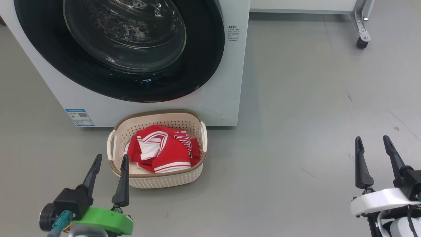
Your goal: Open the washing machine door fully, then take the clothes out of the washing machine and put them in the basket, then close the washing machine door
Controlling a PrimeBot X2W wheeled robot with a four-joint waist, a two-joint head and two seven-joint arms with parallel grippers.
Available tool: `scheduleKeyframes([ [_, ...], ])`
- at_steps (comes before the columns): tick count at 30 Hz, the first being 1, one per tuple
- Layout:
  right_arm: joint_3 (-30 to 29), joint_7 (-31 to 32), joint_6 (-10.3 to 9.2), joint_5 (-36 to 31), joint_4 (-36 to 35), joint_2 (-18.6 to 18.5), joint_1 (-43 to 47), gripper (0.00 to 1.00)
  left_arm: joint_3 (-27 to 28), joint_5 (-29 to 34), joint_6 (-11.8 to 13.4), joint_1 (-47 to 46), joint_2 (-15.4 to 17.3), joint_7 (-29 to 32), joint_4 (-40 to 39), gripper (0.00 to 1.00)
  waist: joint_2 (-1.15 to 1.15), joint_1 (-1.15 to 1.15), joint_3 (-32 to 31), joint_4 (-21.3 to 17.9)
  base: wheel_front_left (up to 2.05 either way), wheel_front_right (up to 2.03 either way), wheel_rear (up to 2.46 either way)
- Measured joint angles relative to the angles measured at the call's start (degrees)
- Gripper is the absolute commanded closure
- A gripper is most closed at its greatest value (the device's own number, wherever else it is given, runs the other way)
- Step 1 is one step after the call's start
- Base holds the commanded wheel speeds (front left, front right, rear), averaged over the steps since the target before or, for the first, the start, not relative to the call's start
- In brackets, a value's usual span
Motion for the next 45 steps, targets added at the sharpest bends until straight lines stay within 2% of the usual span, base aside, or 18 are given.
scheduleKeyframes([
  [32, -1.56, 0.00, 1.55, -1.22, -0.32, 2.02, 0.94, 0.00, 1.01, -1.76, -0.48, 0.21, -0.16, 0.00, -0.76, 0.00, 0.00, 0.00, -0.61, 0.37, 0.00, 0.00, 0.00],
  [33, -1.49, 0.00, 1.53, -1.21, 0.09, 2.18, 0.96, 1.00, 0.96, -1.75, -0.46, 0.23, -0.22, 0.00, -0.30, 1.00, 0.00, 0.00, -0.62, 0.37, 0.00, 0.00, 0.00],
  [39, -0.74, 0.03, 1.54, -1.01, 3.03, 4.49, 2.67, 1.00, 0.51, -1.78, -0.44, 2.29, -0.92, 0.02, 2.67, 1.00, 0.00, 0.00, -0.64, 0.35, 0.00, 0.00, 0.00],
  [45, -1.07, 0.68, 2.22, 2.94, 3.23, 4.85, 2.69, 1.00, 0.48, -5.91, -0.44, 2.32, -0.96, 0.54, 2.43, 1.00, 0.00, 0.00, -0.76, 0.14, 0.00, 0.00, 0.00],
])
